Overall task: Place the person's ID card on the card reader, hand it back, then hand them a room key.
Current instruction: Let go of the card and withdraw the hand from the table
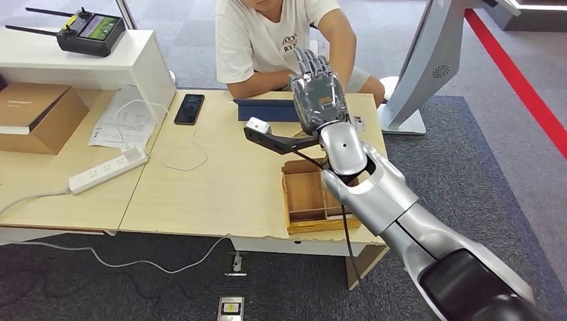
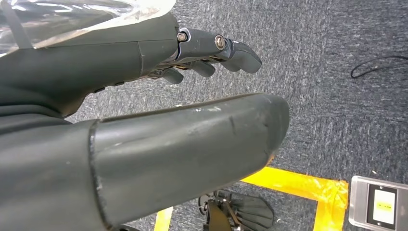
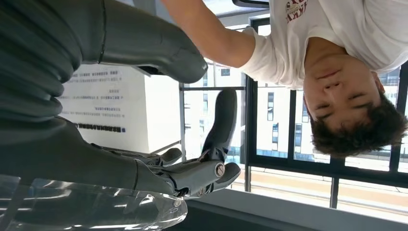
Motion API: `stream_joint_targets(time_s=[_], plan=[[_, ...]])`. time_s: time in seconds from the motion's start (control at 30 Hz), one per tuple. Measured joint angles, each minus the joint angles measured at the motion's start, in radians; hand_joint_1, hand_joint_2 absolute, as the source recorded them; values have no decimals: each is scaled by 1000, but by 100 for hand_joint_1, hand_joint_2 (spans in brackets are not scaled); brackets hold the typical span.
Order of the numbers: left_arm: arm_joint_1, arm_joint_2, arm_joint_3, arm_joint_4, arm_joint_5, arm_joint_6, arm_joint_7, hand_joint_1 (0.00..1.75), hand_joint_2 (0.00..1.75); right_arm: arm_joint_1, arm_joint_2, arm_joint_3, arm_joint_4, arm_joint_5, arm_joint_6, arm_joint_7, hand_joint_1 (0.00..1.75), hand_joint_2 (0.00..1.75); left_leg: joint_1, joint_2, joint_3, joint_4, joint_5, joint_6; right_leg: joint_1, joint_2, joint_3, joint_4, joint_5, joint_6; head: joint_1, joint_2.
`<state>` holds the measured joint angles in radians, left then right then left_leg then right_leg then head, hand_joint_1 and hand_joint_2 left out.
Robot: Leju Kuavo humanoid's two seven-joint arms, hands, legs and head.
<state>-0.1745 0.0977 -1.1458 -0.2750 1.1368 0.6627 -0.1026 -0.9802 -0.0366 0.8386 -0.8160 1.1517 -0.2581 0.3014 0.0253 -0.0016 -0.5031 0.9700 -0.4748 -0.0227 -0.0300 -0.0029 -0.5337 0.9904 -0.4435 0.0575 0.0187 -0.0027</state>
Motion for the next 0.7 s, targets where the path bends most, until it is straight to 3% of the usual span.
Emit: stream_joint_targets(time_s=[0.13,0.23,0.37,0.53,0.7], plan=[[1,0,-1,0,-6,0,5,0,0,-15,19,21,52,5,-52,1,0,0,0,0,0,0,0,0,0,0,0,0,0,0,0,0],[2,0,-2,0,-11,4,2,0,0,-26,22,37,71,45,-118,11,0,0,0,0,0,0,0,0,0,0,0,0,0,0,0,0],[16,0,-2,0,6,20,-25,0,0,-25,-6,54,54,160,-290,45,0,0,0,0,2,1,0,0,0,0,0,-1,0,0,0,0],[43,0,0,0,44,29,-51,0,0,49,-95,26,-63,257,-417,93,0,0,0,1,4,1,-1,0,0,0,1,-2,0,0,0,0],[64,0,7,8,89,31,-53,0,0,191,-204,-91,-239,233,-442,94,0,0,0,1,5,1,-1,0,0,0,2,-3,0,0,0,0]])
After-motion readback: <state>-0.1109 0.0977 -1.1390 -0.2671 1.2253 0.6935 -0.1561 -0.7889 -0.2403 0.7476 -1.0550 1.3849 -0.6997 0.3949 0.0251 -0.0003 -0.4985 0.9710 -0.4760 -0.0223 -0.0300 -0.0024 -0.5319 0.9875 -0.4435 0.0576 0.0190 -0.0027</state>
